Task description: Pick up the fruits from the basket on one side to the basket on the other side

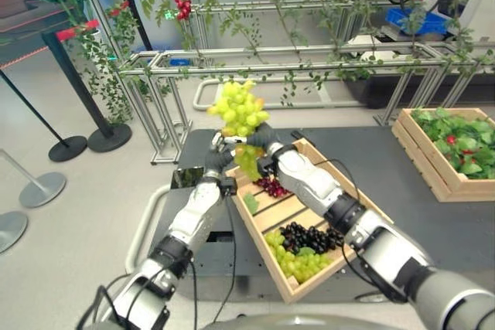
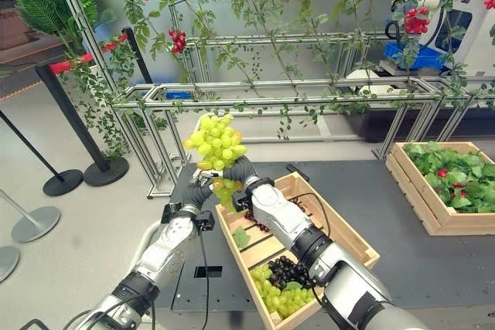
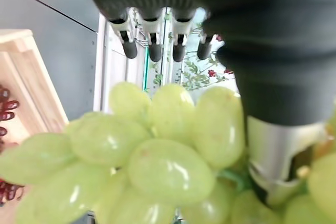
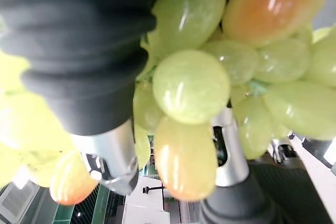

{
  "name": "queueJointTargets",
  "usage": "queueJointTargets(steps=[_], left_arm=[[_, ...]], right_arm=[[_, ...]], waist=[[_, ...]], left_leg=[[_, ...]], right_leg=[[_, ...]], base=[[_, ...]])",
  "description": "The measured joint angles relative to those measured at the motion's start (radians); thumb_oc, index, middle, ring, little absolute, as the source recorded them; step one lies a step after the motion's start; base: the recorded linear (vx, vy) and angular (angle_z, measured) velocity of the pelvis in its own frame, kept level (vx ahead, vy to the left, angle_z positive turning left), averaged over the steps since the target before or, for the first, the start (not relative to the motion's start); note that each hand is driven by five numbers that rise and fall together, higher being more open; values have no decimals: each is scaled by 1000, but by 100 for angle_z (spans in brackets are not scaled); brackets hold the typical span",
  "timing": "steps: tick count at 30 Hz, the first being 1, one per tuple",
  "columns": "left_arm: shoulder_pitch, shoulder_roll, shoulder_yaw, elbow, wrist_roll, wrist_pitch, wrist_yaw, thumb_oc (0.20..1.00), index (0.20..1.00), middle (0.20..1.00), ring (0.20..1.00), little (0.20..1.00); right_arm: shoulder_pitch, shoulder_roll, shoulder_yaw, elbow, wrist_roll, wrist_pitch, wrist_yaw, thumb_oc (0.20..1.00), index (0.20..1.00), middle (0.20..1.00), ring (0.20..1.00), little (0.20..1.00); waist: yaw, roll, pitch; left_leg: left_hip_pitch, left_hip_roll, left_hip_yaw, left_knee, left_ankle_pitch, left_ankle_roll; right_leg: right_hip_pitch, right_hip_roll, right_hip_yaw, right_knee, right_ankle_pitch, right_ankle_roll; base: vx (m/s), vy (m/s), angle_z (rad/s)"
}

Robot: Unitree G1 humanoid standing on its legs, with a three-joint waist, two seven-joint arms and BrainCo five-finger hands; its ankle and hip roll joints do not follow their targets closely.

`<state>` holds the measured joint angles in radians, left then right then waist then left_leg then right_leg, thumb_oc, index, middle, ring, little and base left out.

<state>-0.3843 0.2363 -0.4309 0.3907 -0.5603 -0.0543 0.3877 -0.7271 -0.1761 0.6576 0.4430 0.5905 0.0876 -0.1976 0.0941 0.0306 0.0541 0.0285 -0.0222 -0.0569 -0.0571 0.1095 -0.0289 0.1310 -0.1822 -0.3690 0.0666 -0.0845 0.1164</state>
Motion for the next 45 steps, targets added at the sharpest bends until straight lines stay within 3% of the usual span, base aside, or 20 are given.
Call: queueJointTargets(steps=[7, 12, 16, 25, 30, 40, 45], left_arm=[[-11, 0, -13, 25, 37, 2, -2, 1000, 1000, 1000, 1000, 1000], [-1, 32, -15, -25, 37, 11, -21, 1000, 1000, 1000, 1000, 1000], [75, 31, 61, -176, 38, 13, -51, 1000, 1000, 1000, 1000, 1000], [180, 71, 207, -226, 37, 12, -83, 1000, 1000, 1000, 1000, 1000], [193, 76, 221, -229, 37, 12, -93, 1000, 1000, 1000, 1000, 1000], [236, 88, 253, -244, 37, 24, -134, 1000, 1000, 1000, 1000, 1000], [219, 94, 251, -244, 37, 26, -144, 1000, 1000, 1000, 1000, 1000]], right_arm=[[-6, -6, 2, -1, -4, 0, -3, 200, 200, 200, 200, 200], [-20, -59, 19, -47, -63, 1, 27, 200, 200, 200, 200, 200], [-20, -90, 2, -133, -115, 2, 72, 200, 200, 200, 200, 200], [-19, -262, -89, -135, -139, 7, 85, 200, 200, 200, 200, 200], [-19, -273, -159, -112, -139, 7, 78, 200, 200, 200, 200, 200], [-20, -351, -188, -55, -148, 8, 80, 200, 200, 200, 200, 200], [-48, -344, -191, 9, -148, 14, 85, 200, 200, 200, 200, 200]], waist=[[-1, 0, 0], [5, 0, 0], [2, 0, 0], [7, -2, 1], [6, -7, 5], [6, -13, 23], [5, -13, 31]], left_leg=[[1, 1, 1, 1, 0, 0], [5, 1, 1, -2, -2, -2], [13, 1, 2, -6, -4, -1], [26, 0, 0, -14, -6, 2], [41, -1, 1, -25, -7, 3], [58, -8, 0, -28, -14, 7], [67, -9, 1, -28, -19, 6]], right_leg=[[1, 1, 1, 0, 0, 0], [5, 1, 1, -1, 0, 0], [10, 1, 2, -3, -2, 0], [29, 4, 1, -24, -1, 3], [45, 6, 0, -38, 0, 5], [83, 8, -7, -82, 13, 12], [96, 10, -8, -98, 18, 12]], base=[[0, 0, 0], [0, 0, 0], [0, 0, 0], [0, 0, 0], [0, 0, 0], [2, 0, 0], [0, 0, 0]])
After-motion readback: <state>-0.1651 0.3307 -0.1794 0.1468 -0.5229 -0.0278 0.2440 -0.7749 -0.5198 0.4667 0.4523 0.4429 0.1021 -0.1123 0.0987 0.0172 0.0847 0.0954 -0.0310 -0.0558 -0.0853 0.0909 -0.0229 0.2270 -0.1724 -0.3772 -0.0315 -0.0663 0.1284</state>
